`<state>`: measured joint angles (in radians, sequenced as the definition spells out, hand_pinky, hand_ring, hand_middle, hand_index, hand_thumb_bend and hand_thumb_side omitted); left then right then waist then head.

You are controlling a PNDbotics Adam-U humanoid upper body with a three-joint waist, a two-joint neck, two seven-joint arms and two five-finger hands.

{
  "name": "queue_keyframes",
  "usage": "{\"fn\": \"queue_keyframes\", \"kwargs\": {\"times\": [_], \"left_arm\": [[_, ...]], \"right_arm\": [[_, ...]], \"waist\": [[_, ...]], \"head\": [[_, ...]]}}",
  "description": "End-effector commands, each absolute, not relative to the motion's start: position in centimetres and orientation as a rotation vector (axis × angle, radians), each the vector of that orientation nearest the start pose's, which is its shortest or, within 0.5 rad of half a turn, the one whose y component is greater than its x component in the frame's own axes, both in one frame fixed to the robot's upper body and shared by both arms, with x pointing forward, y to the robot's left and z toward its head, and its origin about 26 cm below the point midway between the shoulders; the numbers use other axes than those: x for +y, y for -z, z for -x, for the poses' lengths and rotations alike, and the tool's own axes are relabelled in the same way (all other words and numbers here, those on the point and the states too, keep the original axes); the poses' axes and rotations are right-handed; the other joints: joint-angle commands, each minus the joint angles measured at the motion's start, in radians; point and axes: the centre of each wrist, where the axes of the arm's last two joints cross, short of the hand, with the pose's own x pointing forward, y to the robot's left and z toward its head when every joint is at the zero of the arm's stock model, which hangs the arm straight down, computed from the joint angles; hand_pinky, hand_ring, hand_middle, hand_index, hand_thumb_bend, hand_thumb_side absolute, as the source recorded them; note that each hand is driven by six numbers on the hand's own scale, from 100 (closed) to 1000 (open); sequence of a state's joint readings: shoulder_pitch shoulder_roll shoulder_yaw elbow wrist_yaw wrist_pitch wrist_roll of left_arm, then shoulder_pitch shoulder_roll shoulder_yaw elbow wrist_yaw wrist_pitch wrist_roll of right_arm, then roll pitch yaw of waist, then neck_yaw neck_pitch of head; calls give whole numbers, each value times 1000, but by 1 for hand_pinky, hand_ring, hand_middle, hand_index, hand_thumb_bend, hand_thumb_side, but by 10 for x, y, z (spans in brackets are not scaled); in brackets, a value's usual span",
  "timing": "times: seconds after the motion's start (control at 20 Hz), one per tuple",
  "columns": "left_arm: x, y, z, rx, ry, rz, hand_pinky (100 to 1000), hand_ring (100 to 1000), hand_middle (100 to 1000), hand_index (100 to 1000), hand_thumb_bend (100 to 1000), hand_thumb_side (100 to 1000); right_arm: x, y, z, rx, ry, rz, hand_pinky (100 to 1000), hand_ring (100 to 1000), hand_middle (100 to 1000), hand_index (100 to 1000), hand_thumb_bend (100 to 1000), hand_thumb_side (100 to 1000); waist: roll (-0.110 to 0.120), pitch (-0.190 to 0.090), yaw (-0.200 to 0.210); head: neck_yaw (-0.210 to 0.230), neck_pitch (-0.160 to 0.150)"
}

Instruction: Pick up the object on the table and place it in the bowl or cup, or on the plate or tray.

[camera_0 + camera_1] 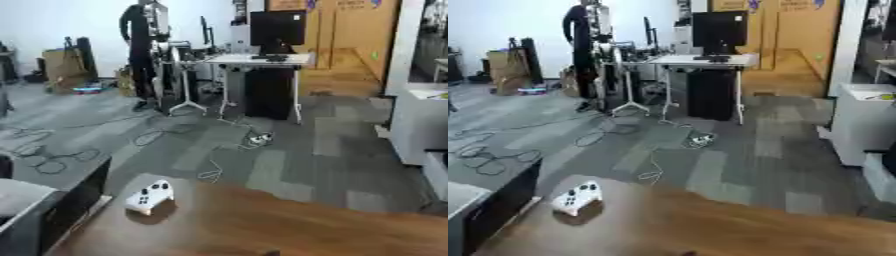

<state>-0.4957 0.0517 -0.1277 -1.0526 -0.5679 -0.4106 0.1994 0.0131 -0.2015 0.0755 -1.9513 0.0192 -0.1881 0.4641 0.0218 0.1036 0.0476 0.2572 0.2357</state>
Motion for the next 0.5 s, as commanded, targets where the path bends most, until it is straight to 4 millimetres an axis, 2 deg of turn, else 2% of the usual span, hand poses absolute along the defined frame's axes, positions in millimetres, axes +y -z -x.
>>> {"fn": "queue_keyframes", "kwargs": {"times": [0.05, 0.5], "left_arm": [[172, -2, -391, -1967, 717, -344, 557, 821, 937, 1000, 540, 542], [168, 1, -391, -1909, 768, -354, 514, 793, 913, 1000, 549, 572]], "right_arm": [[-253, -102, -261, -2029, -767, -206, 507, 582, 586, 1000, 100, 596], [-252, -102, -262, -2029, -766, -205, 507, 582, 586, 1000, 100, 598]], "waist": [[-1, -5, -2], [0, -3, -3]], "head": [[13, 4], [25, 21]]}}
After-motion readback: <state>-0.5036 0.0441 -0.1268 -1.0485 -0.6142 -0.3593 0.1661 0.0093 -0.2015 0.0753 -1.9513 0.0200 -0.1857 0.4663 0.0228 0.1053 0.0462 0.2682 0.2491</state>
